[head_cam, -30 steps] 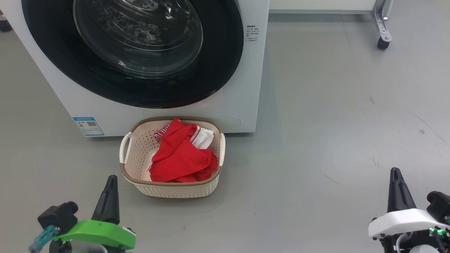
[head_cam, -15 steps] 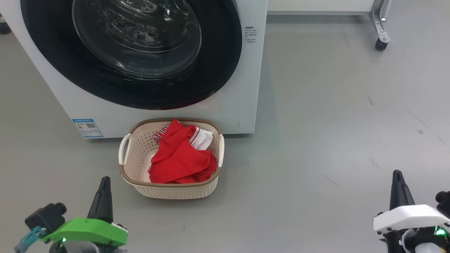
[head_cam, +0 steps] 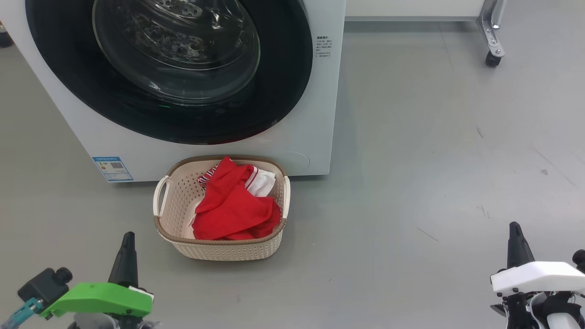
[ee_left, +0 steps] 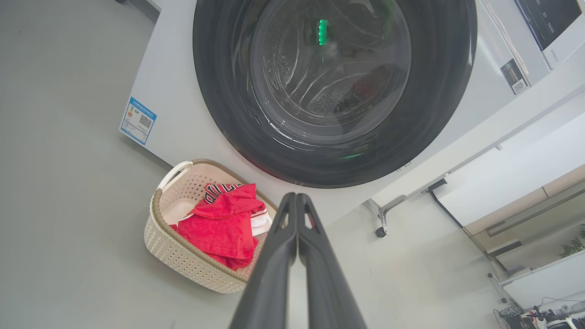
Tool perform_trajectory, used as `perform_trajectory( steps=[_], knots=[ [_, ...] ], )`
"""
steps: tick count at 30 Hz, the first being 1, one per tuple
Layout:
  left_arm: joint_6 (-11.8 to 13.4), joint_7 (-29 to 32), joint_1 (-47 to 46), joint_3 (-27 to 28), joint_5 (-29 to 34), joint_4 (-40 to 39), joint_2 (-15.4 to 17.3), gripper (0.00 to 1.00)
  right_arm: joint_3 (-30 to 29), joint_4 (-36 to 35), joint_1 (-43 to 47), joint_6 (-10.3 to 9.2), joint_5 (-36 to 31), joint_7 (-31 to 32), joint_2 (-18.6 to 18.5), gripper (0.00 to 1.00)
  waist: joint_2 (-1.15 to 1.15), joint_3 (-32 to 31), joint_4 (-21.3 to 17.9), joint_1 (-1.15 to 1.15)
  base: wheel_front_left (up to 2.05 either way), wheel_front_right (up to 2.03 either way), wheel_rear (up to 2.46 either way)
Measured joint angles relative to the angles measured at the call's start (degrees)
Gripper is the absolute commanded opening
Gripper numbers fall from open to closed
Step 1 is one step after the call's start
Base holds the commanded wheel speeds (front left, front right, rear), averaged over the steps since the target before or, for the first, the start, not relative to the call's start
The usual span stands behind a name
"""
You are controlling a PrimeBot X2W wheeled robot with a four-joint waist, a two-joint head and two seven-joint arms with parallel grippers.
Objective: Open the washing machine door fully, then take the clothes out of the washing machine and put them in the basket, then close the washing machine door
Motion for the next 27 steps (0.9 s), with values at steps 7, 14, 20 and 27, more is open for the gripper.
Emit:
perform_trajectory(
  steps=[7, 14, 20, 27],
  knots=[
    [0.0, 1.5, 0.0, 1.0, -4.3, 0.0, 0.0, 0.0, -0.7, 0.7, -0.8, 0.7, 5.2, 1.6, 0.3, 0.0, 0.0, -0.1, -0.1, 0.0, 0.0, 0.0, 0.0],
    [0.0, 2.6, 0.0, 1.9, -8.4, 0.0, 0.0, 0.0, -1.5, 1.3, -1.4, 1.25, 10.4, 2.9, 0.6, 0.0, 0.0, -0.3, -0.3, 0.0, 0.0, 0.0, 0.0],
    [0.0, 4.2, -0.1, 2.9, -12.6, -0.1, -0.1, 0.0, -2.2, 2.0, -2.0, 2.11, 15.6, 4.2, 1.0, 0.0, 0.0, -0.4, -0.4, 0.0, 0.0, 0.0, 0.0],
    [0.0, 5.5, -0.1, 3.7, -16.8, -0.1, -0.2, 0.0, -3.0, 2.6, -2.8, 2.81, 20.8, 5.5, 1.2, 0.0, 0.0, -0.6, -0.5, 0.0, 0.0, 0.0, 0.0]
  ],
)
